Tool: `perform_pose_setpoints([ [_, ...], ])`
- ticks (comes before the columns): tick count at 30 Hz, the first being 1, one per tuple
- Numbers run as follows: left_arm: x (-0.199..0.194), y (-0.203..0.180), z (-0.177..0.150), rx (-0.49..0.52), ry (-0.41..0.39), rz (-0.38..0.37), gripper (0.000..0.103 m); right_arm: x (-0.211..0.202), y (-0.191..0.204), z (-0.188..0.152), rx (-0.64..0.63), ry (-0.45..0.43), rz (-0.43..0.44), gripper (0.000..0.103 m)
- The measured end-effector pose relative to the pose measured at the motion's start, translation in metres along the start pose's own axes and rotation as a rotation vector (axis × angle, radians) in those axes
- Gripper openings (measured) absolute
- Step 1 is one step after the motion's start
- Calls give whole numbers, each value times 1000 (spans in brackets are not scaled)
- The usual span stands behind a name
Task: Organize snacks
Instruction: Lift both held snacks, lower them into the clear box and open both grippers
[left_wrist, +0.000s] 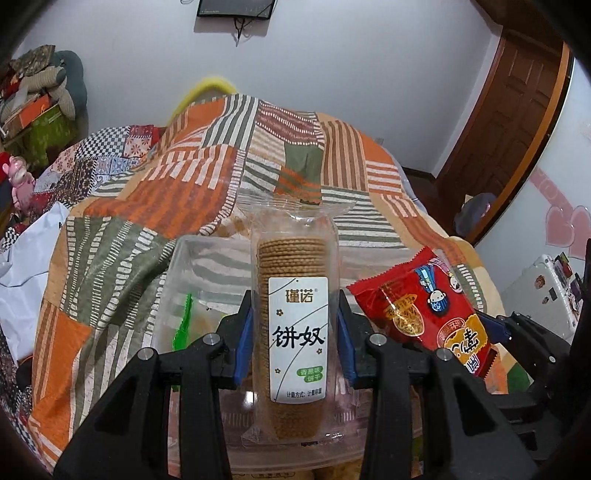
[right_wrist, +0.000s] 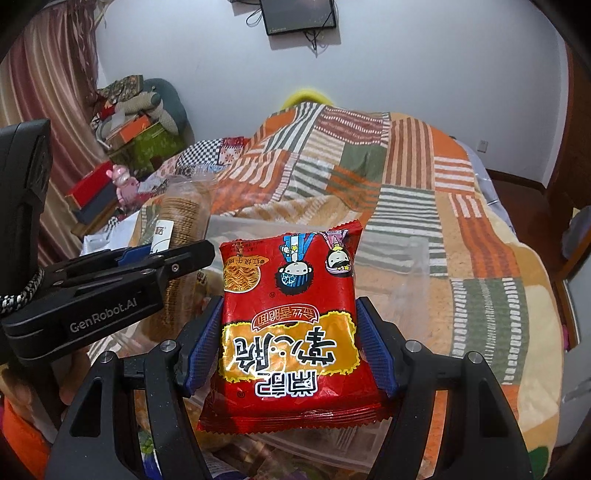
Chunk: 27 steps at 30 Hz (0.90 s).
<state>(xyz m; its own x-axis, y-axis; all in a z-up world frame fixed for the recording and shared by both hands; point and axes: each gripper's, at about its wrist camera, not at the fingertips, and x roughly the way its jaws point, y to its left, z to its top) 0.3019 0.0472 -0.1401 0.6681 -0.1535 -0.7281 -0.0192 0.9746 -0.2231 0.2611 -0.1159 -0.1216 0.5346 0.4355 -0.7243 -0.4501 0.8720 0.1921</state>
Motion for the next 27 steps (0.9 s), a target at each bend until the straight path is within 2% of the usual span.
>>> perform_pose_setpoints([
  [3,3,2,-1,-16,24,-15,39,2,0,0,0,14,2,68],
  [8,-12,4,0,-16,-10,-14,41,-7,0,1,-7,-3,-8,68],
  [17,-48,3,-7,35,-43,23,41,-34,1,-3,-13,-42,-9,68],
  [27,-97,20,-32,59,-64,81,45,-73,4,-28,-29,-74,-37,69],
])
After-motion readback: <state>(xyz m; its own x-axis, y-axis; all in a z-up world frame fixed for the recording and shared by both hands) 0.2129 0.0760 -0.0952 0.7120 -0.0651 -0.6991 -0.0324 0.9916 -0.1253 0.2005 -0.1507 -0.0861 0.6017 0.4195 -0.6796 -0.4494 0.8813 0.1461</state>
